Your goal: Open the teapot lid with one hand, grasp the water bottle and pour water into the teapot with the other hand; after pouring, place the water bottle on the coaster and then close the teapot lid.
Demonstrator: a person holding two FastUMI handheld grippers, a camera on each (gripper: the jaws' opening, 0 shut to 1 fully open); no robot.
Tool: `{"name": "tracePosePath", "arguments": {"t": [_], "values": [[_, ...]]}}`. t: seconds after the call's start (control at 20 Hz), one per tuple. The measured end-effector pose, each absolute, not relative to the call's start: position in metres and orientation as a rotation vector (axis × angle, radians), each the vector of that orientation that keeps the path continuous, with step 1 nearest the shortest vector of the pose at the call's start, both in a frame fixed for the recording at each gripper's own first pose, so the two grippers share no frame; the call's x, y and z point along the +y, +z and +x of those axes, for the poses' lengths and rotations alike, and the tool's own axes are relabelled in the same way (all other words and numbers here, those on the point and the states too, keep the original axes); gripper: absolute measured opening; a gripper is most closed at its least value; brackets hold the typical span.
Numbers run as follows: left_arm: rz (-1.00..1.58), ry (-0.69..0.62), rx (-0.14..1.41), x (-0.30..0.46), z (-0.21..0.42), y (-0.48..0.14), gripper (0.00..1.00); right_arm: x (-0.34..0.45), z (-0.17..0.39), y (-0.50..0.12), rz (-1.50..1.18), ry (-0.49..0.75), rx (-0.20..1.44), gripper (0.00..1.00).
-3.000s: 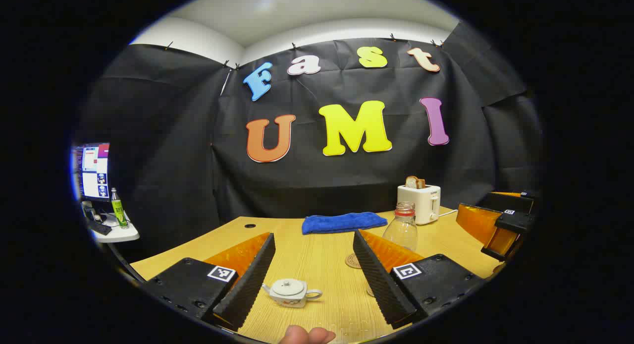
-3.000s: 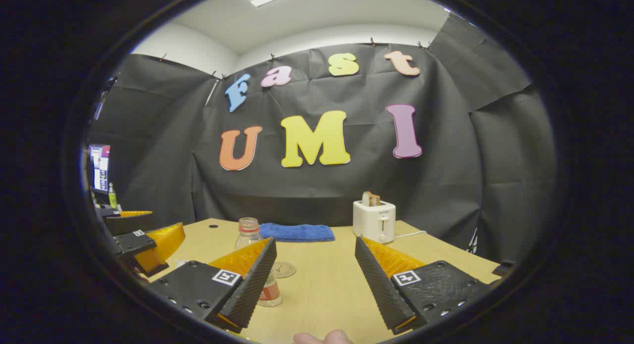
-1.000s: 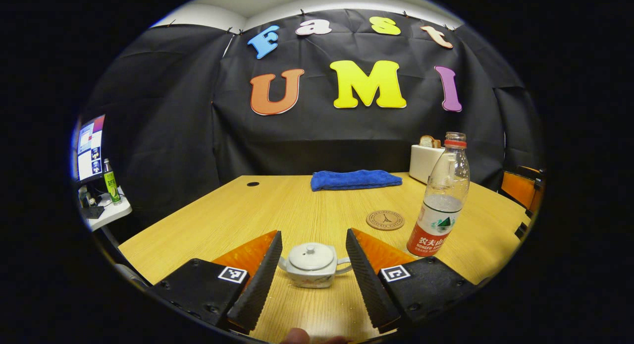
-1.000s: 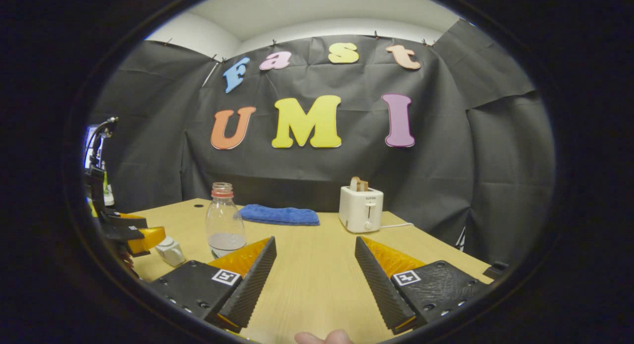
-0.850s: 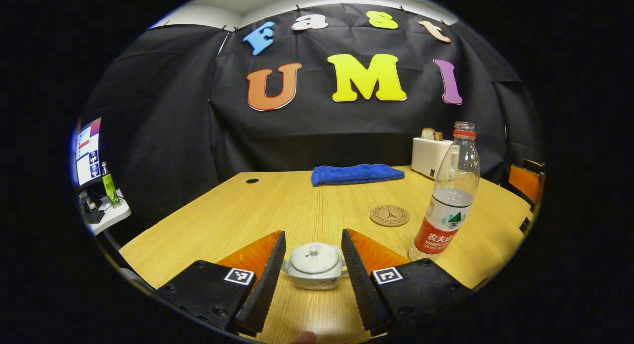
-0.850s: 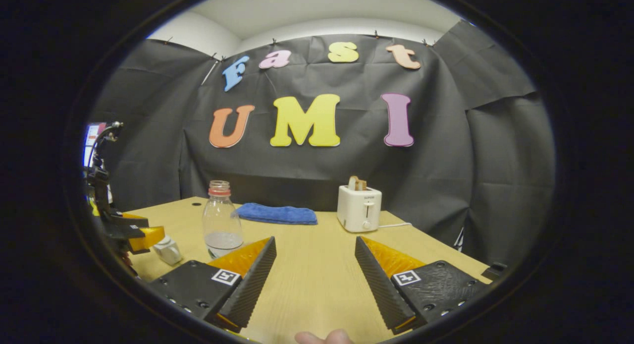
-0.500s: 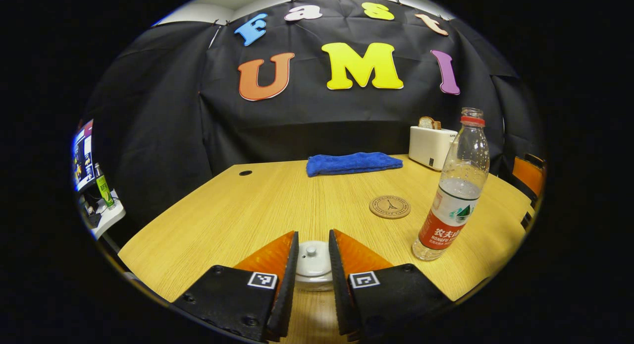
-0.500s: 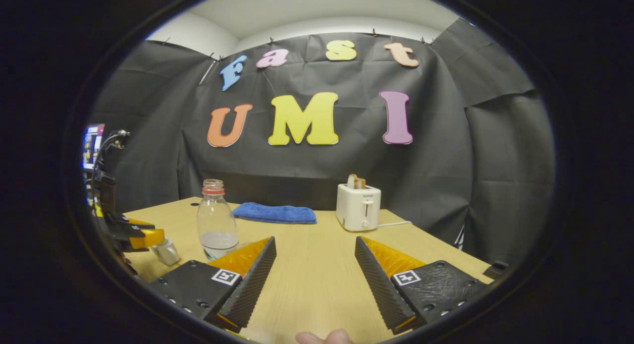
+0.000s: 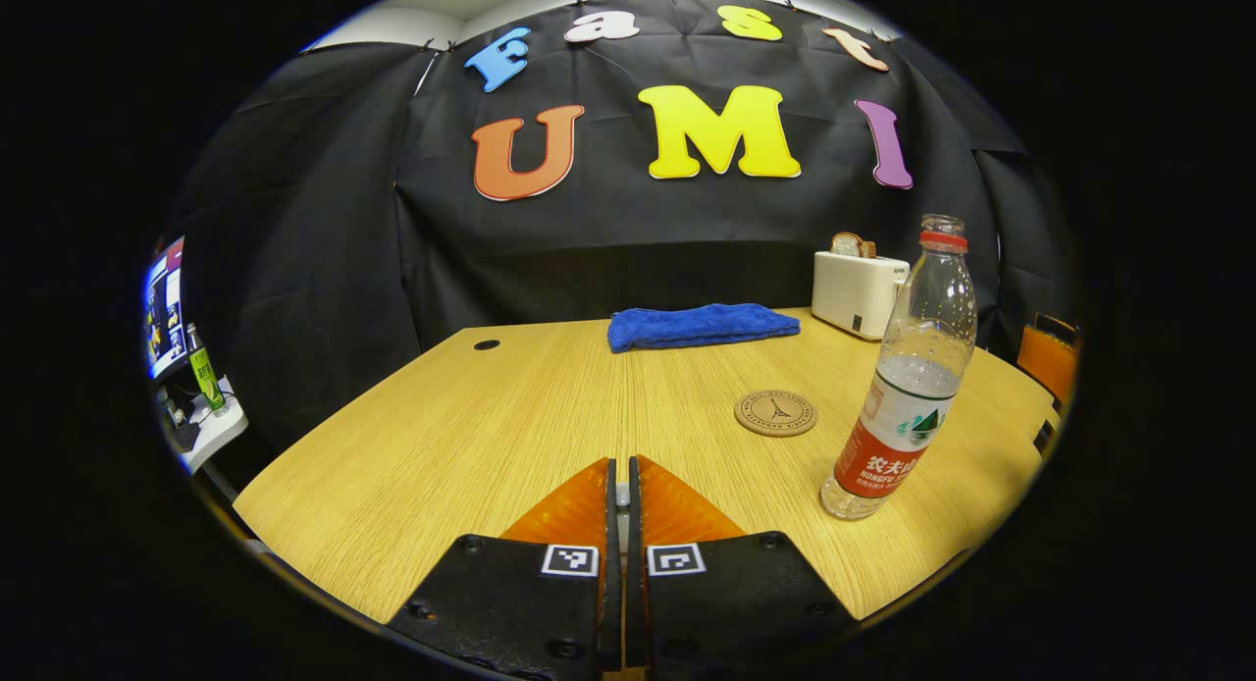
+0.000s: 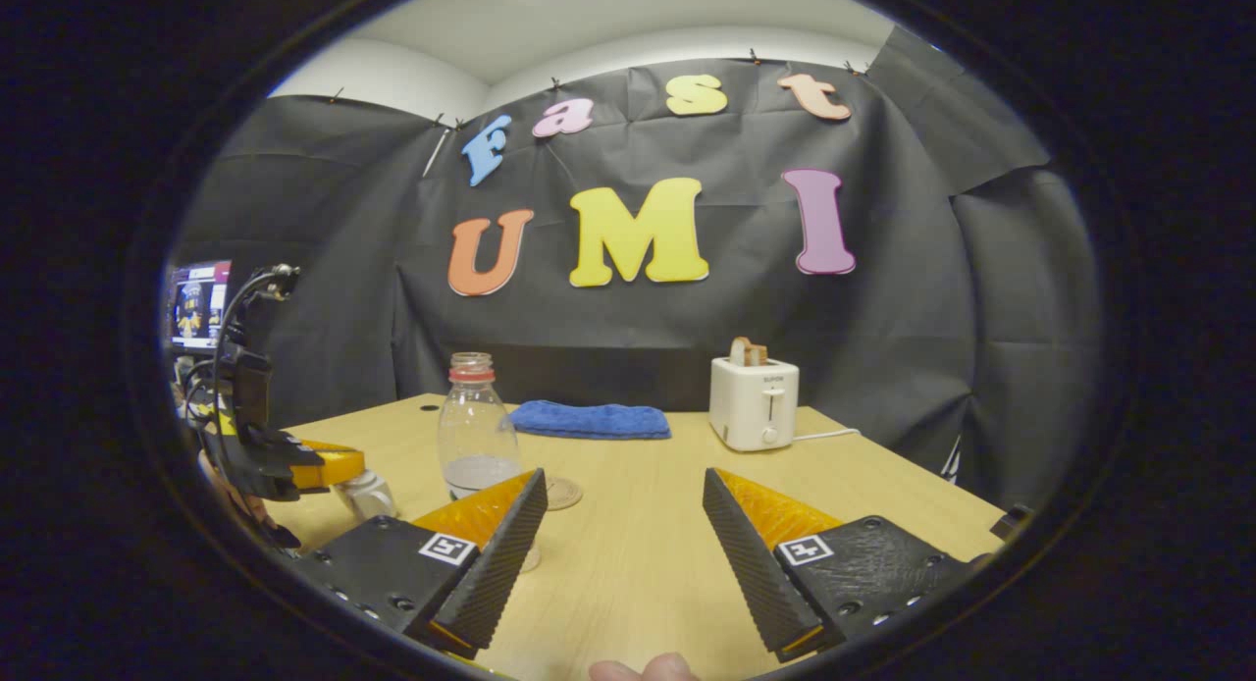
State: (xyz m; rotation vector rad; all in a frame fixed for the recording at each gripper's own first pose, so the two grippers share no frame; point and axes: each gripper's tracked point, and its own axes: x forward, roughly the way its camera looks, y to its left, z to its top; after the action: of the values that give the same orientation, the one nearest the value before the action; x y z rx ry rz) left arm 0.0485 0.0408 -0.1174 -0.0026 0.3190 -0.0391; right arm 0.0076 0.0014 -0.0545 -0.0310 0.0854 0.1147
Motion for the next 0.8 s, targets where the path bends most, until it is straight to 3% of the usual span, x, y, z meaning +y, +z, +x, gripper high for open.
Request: {"name": "tracePosePath", "arguments": {"t": [0.35,0.8], "values": [[-0.034,-0.076,0.230,0.039,0.033,-0.082,0.03,0.049,0.000,-0.071,-0.019,0.264,0.126,0.95],[-0.074,-0.011,0.167,0.068,0.004,-0.054,0.03,0.085,0.047,-0.093,0.006,0.305,0.202,0.96]]}}
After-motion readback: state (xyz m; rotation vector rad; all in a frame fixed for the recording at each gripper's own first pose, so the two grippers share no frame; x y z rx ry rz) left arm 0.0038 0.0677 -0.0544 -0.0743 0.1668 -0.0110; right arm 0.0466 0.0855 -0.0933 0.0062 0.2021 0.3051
